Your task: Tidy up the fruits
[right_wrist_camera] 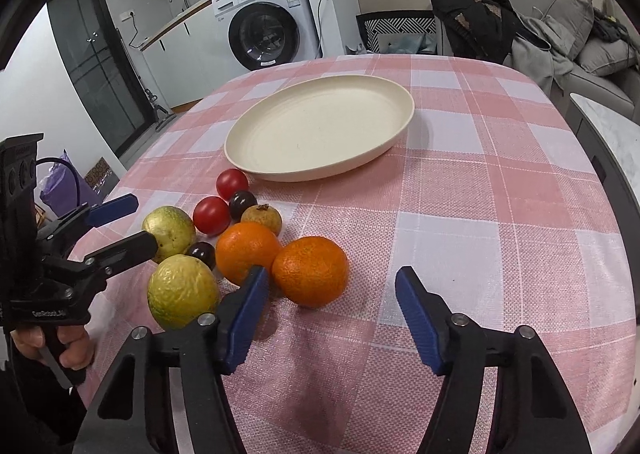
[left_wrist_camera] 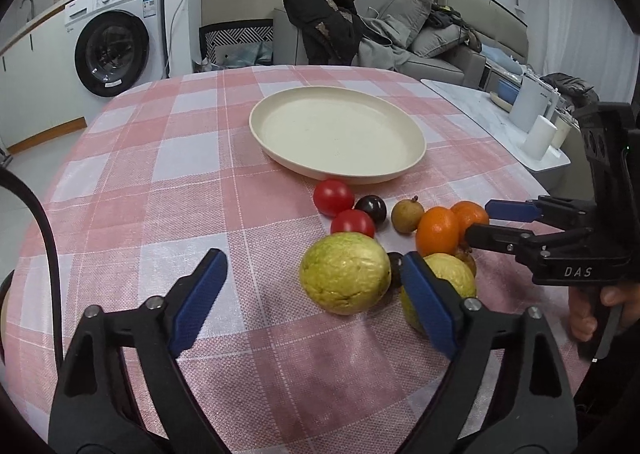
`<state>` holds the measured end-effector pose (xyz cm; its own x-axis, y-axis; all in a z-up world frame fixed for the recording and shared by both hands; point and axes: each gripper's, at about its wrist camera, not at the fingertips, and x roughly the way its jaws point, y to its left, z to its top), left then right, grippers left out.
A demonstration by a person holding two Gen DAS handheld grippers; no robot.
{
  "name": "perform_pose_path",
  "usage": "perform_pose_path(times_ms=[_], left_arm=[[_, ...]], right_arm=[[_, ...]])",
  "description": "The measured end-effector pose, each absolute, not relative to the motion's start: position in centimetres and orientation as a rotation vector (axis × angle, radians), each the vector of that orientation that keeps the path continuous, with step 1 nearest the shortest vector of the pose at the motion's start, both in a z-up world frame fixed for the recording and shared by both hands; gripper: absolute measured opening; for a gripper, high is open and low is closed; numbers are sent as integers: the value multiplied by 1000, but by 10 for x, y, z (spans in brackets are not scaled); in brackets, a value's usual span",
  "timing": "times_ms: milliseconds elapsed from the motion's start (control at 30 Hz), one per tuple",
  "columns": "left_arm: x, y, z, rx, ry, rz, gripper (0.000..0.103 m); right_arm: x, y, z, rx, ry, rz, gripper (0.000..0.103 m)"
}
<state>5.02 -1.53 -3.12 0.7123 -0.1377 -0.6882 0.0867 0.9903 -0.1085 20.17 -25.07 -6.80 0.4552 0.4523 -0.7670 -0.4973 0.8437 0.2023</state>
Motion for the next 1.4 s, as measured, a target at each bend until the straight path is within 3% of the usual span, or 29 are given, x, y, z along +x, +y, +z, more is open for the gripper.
perform_pose_path(times_ms=[200, 533, 933, 1400], left_arm=[[56, -19, -36, -78, 800, -147, 83], [63, -21, -44, -125, 860, -214, 50], [60, -25, -43, -102, 840, -217, 49], [54, -22, -35, -112, 798, -203, 49]], right_arm=[[206, -248, -71, -45, 936, 598, 62], [211, -246, -70, 1, 957, 628, 51], [213, -249, -74, 52, 992, 657, 42], [201, -250, -69, 20, 928, 628, 40]])
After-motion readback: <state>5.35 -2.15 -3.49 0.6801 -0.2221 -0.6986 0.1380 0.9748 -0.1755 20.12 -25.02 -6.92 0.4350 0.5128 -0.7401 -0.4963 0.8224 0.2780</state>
